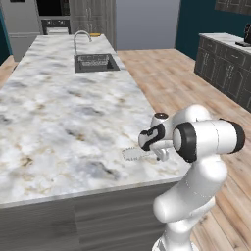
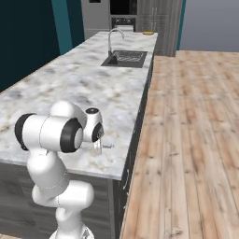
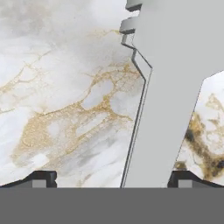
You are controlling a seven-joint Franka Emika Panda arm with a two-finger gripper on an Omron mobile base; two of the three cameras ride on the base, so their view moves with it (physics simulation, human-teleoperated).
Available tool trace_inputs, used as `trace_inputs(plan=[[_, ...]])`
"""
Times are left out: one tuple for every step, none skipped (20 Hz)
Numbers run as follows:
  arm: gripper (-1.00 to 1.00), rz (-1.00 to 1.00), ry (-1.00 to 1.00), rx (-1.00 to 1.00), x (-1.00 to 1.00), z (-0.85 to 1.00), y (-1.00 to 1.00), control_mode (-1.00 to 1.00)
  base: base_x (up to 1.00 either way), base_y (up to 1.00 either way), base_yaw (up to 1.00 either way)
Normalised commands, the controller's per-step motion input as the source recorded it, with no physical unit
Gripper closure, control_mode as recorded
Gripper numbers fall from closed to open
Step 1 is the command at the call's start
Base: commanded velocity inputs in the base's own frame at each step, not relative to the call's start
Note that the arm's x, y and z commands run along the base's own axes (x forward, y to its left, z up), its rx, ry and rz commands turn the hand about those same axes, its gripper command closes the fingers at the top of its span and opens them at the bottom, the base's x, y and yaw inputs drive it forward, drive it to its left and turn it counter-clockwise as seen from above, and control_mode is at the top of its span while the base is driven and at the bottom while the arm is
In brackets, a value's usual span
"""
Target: Pick up the tongs from the counter and place them near the plate next to the oven.
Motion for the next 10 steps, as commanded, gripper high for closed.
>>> trace_inputs(plan=[[-1.00,0.03,-0.07,0.00,0.18,-0.54,0.00,-1.00,0.00,0.00,0.00],[-1.00,0.03,-0.07,0.00,0.15,-0.58,0.00,-1.00,0.00,0.00,0.00],[-1.00,0.03,-0.10,0.00,0.12,-0.62,0.00,-1.00,0.00,0.00,0.00],[-1.00,0.03,-0.10,0.00,0.13,-0.63,0.00,-1.00,0.00,0.00,0.00],[-1.00,0.03,-0.10,0.00,0.14,-0.60,0.00,-1.00,0.00,0.00,0.00],[1.00,0.03,-0.08,0.00,0.14,-0.52,0.00,-1.00,0.00,0.00,0.00],[1.00,0.02,-0.06,0.00,0.15,-0.44,0.00,-1.00,0.00,0.00,0.00],[1.00,0.01,-0.05,0.00,0.10,-0.36,0.00,-1.00,0.00,0.00,0.00],[1.00,0.00,-0.07,0.00,0.00,-0.16,0.00,-1.00,0.00,0.00,0.00],[1.00,0.00,-0.09,0.00,0.00,0.00,-0.02,-1.00,0.00,0.00,0.00]])
